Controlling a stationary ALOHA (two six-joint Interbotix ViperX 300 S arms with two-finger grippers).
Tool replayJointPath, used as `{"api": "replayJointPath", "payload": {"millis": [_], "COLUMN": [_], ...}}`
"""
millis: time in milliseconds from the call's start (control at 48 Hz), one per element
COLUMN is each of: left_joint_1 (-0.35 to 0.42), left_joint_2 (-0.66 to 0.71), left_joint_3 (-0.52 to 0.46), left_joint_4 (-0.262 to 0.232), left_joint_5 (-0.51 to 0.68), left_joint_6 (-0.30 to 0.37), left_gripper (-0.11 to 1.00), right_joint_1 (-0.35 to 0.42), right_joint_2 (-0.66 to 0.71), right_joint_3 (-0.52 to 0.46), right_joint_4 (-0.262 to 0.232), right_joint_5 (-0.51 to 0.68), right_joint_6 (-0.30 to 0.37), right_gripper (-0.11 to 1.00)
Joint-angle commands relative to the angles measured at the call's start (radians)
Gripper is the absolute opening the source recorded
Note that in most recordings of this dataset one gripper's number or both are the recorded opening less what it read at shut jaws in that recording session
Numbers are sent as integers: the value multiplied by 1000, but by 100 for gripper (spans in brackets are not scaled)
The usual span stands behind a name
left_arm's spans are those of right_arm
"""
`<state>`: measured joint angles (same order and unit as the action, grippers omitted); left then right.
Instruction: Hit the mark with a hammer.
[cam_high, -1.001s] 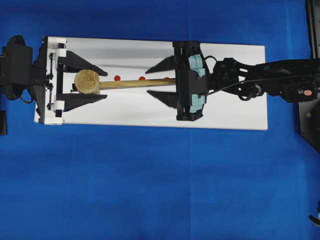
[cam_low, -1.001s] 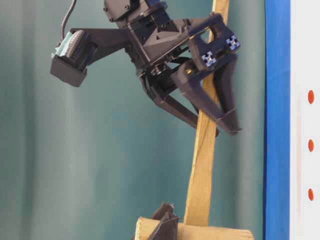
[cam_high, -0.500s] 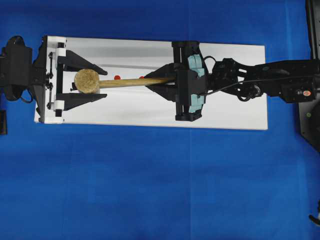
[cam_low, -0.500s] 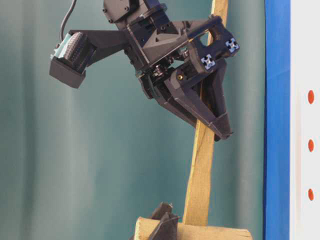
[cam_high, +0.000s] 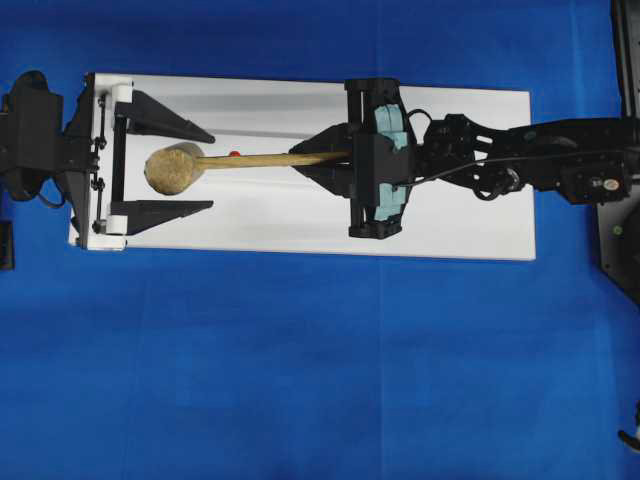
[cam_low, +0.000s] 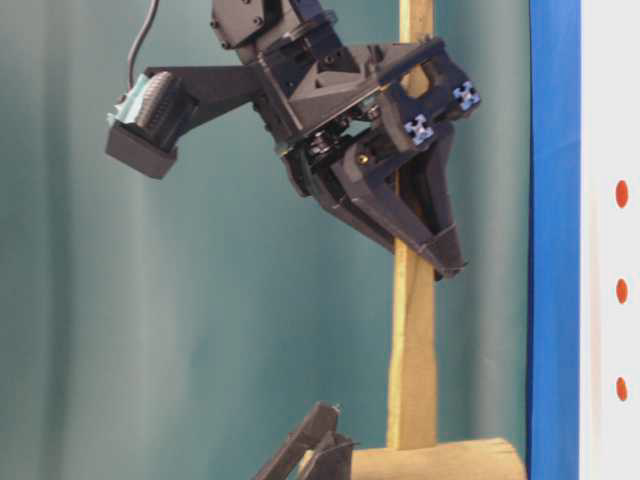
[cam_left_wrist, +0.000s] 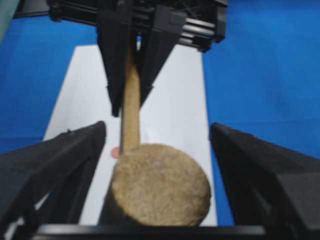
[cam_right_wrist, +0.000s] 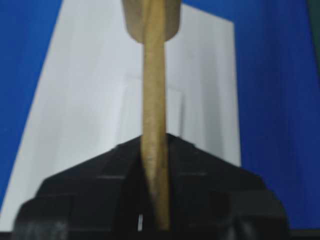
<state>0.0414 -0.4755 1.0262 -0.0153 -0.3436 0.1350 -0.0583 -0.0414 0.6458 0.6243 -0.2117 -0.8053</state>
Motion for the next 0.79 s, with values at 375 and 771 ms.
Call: {"api": "replayJointPath", "payload": {"millis": [375,771], "left_joint_1": [11,15], "left_joint_2": [-169,-489], "left_joint_3": [74,150], "left_joint_4": [-2,-3], "left_joint_5": [37,296], "left_joint_6": [0,-3], "left_gripper": [76,76], "right_joint_1": [3,3], "right_joint_2": [-118,-132], "right_joint_3": [77,94], "right_joint_4": [5,5], "right_joint_5": [-5,12], "right_joint_6": [87,123], "right_gripper": [2,2]}}
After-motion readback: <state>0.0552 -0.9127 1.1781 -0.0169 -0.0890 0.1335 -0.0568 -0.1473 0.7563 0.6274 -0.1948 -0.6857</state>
